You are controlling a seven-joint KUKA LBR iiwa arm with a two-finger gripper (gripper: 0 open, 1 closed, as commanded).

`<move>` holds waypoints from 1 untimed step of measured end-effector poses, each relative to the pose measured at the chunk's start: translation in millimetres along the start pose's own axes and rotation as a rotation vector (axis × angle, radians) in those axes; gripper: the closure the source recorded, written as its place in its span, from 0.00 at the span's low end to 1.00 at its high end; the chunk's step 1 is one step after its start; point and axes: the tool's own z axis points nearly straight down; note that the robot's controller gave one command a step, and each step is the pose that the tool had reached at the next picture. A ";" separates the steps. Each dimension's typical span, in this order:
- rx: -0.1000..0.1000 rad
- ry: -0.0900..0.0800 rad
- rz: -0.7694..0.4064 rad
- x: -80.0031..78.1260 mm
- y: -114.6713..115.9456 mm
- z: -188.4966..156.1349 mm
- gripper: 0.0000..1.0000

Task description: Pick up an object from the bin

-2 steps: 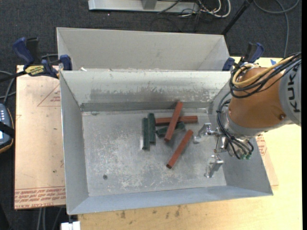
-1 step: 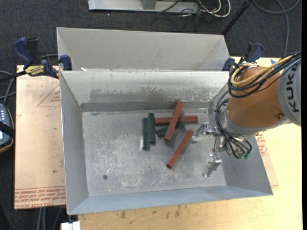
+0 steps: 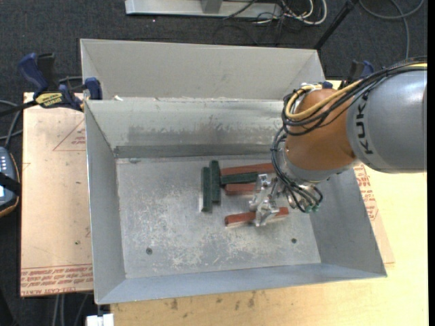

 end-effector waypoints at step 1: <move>0.000 0.000 0.000 0.0 0.0 0.0 1.00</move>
Offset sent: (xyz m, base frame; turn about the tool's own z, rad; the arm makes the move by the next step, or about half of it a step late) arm 0.0029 0.0026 0.1114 -0.0363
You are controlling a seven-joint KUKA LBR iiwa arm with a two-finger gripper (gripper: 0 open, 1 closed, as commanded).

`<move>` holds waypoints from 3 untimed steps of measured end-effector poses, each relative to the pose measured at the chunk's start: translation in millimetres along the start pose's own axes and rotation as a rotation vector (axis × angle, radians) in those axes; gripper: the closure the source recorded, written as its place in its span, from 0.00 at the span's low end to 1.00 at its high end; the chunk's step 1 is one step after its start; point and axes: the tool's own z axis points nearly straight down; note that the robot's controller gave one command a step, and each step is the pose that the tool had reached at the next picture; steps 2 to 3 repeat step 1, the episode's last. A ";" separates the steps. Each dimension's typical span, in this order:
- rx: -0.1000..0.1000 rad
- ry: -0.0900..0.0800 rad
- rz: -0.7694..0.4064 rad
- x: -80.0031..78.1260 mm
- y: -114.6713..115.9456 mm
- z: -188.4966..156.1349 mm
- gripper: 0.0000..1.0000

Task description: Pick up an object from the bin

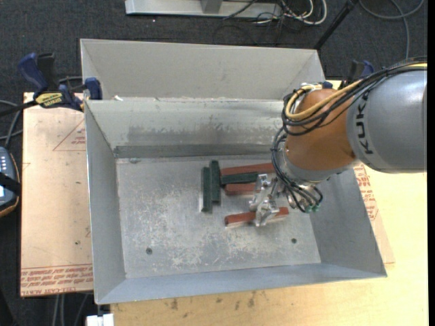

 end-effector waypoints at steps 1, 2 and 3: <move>0.001 0.000 -0.035 -4.4 2.9 -111.2 1.00; 0.001 0.000 -0.035 -4.4 2.9 -111.2 1.00; 0.001 0.000 -0.035 -4.4 2.9 -111.2 1.00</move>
Offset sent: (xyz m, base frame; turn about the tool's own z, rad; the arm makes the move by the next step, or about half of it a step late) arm 0.0000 0.0000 0.0000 0.0000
